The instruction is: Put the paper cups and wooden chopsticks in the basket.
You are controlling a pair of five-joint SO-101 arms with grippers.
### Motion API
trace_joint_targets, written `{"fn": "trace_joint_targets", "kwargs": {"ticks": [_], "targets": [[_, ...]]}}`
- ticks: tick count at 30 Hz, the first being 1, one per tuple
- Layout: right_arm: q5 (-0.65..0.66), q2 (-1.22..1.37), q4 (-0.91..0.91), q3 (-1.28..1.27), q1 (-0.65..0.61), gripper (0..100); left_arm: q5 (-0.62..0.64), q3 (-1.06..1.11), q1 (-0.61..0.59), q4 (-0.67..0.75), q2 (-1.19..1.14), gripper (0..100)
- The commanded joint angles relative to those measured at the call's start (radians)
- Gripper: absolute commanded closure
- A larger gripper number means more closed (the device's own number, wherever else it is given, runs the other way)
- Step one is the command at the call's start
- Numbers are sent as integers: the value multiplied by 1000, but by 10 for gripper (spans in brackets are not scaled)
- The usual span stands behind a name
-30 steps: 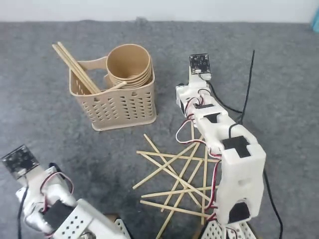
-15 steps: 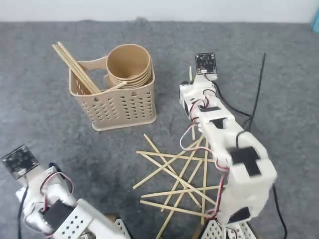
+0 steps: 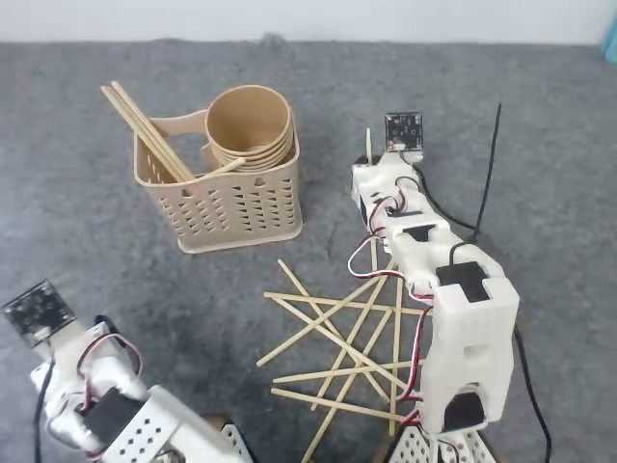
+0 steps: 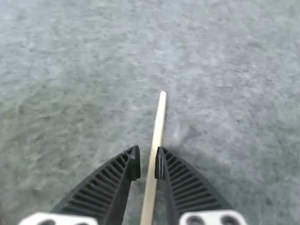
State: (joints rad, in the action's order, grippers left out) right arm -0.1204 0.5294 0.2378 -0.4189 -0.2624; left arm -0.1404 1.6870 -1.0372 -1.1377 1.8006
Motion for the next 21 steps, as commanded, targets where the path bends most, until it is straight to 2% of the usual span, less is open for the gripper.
{"fn": "trace_joint_targets", "kwargs": {"ticks": [1, 12, 14, 17, 21], "targets": [[14, -2, -48, 83, -2, 932, -11, -2, 2, -5, 3, 767], [15, 38, -512, 265, -33, 933, -11, -2, 2, -5, 3, 767], [35, 42, -559, 281, -41, 939, -11, -2, 2, -5, 3, 767], [135, 35, -584, 278, -54, 993, -11, -2, 2, -5, 3, 767], [132, -31, -588, 221, -51, 991, -11, -2, 2, -5, 3, 767]]}}
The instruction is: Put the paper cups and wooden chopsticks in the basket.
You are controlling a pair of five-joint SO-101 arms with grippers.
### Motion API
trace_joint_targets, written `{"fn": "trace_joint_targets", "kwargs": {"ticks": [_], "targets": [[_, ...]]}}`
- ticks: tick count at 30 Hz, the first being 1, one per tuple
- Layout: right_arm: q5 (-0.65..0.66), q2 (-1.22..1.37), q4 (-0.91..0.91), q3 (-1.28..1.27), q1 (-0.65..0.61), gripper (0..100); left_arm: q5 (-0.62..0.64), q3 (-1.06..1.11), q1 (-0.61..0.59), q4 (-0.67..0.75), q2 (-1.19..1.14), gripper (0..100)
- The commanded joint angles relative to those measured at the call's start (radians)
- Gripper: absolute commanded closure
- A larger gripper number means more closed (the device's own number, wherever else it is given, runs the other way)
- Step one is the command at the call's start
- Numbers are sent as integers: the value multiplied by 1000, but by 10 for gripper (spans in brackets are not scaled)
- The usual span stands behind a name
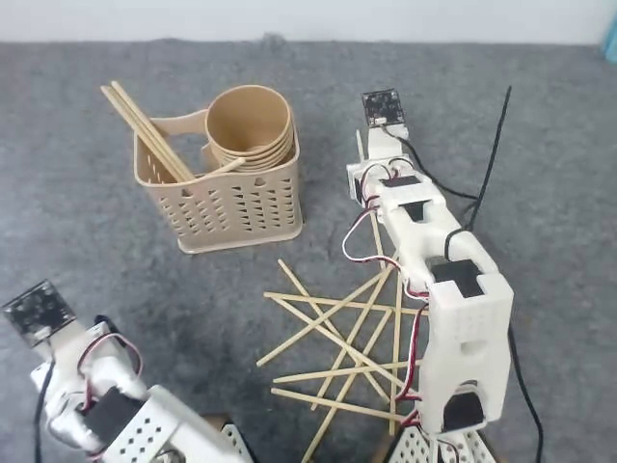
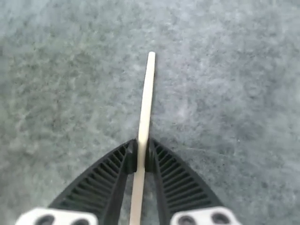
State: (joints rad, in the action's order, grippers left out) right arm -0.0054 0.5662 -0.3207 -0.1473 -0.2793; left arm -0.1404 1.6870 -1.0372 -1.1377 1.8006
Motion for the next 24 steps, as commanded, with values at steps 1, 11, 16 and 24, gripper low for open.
{"fn": "trace_joint_targets", "kwargs": {"ticks": [1, 11, 16, 24], "targets": [[14, -110, -28, -86, -39, 991, -11, -2, 2, -5, 3, 767], [17, -860, 507, -815, -51, 992, -11, -2, 0, -5, 3, 767], [14, -1231, 742, -1086, -51, 992, -11, -2, 0, -5, 3, 767], [12, -1724, 529, -1100, -217, 992, -11, -2, 0, -5, 3, 767]]}}
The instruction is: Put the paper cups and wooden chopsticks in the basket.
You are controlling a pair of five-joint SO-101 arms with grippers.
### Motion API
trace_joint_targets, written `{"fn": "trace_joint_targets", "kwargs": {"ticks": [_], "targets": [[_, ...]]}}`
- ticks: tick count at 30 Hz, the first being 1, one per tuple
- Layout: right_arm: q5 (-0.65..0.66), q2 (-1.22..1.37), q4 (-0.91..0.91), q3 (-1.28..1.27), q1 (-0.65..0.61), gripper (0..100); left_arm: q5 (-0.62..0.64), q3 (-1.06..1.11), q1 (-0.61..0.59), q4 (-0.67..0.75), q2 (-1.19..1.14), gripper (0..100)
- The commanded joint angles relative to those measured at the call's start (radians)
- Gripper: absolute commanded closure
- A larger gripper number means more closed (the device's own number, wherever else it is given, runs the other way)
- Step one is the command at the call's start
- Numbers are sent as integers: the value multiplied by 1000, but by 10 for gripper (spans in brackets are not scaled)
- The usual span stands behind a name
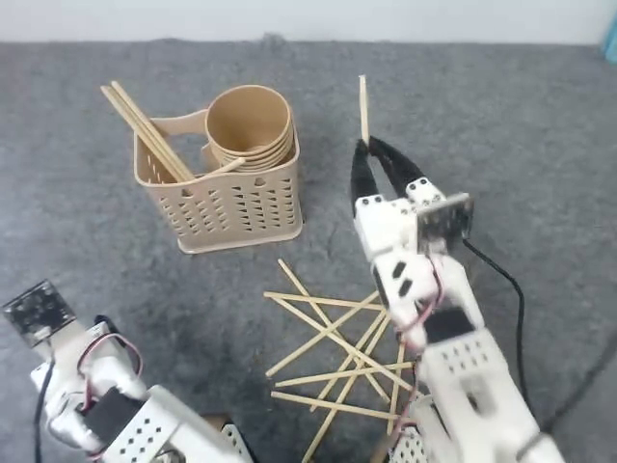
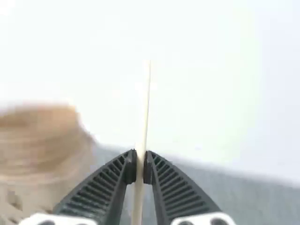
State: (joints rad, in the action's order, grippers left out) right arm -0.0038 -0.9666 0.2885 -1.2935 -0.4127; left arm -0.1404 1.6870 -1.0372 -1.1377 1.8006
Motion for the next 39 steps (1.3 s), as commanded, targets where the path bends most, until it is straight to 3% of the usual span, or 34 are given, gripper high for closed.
{"fn": "trace_joint_targets", "kwargs": {"ticks": [1, 5, 9, 21, 29, 33, 39], "targets": [[11, -240, -119, 66, -125, 992, -11, -2, 0, -5, 3, 767], [17, -317, -193, 196, -300, 992, -11, -2, 0, -5, 3, 767], [20, -197, -197, 388, -389, 992, -11, -2, 0, -5, 3, 767], [26, 579, -197, 1223, -424, 992, -11, -2, 0, -5, 3, 767], [278, 1125, -199, 1769, -529, 992, -11, -2, 0, -5, 3, 767], [278, 1237, -199, 1855, -547, 992, -11, -2, 0, -5, 3, 767], [275, 1260, -242, 1775, -493, 992, -11, -2, -3, -5, 3, 767]]}}
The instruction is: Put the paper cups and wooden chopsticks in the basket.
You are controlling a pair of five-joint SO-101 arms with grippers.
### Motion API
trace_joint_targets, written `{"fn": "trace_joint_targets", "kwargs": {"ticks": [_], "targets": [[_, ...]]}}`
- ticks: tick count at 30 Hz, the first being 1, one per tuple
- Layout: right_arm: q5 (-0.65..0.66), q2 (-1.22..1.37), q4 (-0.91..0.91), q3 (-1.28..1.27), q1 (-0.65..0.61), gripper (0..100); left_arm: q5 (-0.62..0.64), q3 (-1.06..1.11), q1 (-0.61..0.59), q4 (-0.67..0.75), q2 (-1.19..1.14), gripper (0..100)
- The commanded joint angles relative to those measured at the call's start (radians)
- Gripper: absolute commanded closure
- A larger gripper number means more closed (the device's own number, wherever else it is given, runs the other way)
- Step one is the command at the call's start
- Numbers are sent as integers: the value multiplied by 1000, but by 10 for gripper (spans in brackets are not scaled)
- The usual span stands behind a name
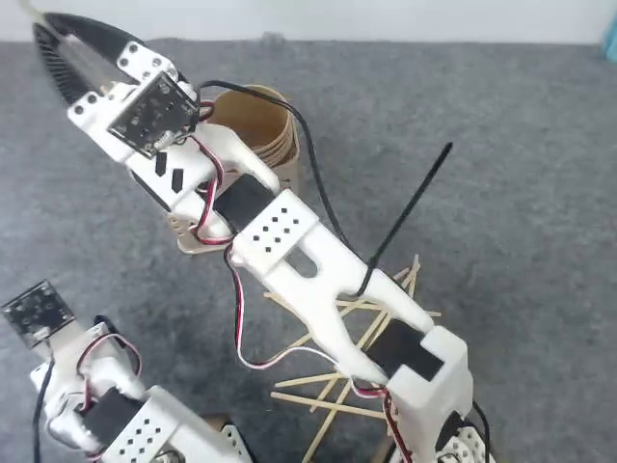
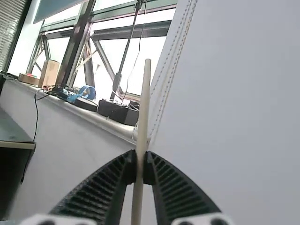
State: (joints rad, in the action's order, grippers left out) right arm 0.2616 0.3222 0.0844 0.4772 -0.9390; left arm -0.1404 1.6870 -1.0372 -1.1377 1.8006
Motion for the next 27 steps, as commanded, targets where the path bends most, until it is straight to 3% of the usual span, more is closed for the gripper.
{"fn": "trace_joint_targets", "kwargs": {"ticks": [1, 7, 14, 18, 23, 27], "targets": [[6, -38, -62, -23, 36, 992, -11, -2, -3, -5, 3, 767], [-163, -122, -133, -196, 68, 991, -11, -2, -5, -5, 3, 767], [-170, -200, -137, -313, 90, 864, -11, -2, -5, -5, 3, 767], [-170, -295, -162, -368, 85, 883, -11, -2, -5, -5, 3, 767], [-172, -443, -366, -377, 58, 889, -11, -2, -5, -5, 3, 767], [-173, -613, -705, -376, 58, 890, -11, -2, -5, -5, 3, 767]]}}
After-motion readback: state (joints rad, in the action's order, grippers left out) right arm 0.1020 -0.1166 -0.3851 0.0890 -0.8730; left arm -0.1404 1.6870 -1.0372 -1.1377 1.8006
